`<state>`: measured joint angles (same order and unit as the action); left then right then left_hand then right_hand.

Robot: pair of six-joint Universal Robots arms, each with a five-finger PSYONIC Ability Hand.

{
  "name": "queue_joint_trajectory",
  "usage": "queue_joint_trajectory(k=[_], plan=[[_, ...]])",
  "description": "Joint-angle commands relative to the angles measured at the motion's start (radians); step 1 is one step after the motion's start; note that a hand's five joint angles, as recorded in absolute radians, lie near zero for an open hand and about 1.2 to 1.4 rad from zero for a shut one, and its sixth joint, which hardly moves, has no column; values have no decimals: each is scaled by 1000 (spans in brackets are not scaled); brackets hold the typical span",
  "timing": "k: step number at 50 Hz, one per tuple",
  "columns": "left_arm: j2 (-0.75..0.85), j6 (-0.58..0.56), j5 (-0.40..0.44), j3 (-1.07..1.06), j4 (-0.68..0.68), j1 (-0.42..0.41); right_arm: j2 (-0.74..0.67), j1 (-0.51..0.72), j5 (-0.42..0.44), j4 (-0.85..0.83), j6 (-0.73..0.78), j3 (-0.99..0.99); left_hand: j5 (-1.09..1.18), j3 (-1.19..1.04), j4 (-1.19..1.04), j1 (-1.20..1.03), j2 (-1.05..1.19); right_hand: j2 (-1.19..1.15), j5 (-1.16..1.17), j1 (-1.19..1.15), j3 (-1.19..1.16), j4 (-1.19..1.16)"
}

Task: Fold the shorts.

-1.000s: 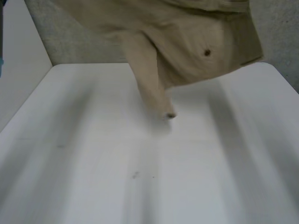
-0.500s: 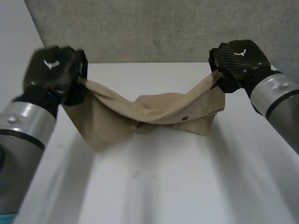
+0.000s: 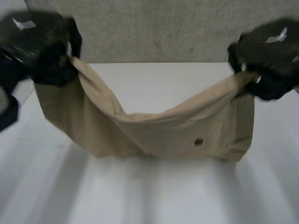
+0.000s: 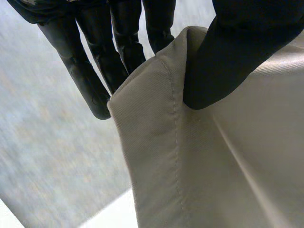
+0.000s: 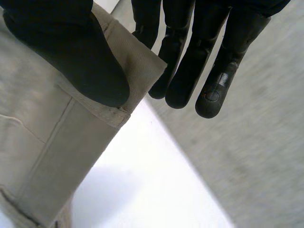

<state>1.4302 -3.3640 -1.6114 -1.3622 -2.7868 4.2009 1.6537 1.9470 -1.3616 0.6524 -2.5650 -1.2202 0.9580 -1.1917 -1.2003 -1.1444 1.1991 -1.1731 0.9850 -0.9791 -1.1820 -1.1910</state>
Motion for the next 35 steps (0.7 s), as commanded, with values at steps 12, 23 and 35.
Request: queue_joint_trajectory(k=[12,23,35], plan=[[561,-92,-16,352,-247,57,-425,20,-134,-365,-41,166,264,-205,-196,-252,197,-223,237,-417,-214,-205],[392,-224,-179,516,-669,41,-292,27,-200,-824,-185,380,264,-205,-196,-252,197,-223,237,-417,-214,-205],[190,-216,-153,-6,-705,-4,-264,24,-166,-712,-190,95,264,-205,-196,-252,197,-223,237,-417,-214,-205]])
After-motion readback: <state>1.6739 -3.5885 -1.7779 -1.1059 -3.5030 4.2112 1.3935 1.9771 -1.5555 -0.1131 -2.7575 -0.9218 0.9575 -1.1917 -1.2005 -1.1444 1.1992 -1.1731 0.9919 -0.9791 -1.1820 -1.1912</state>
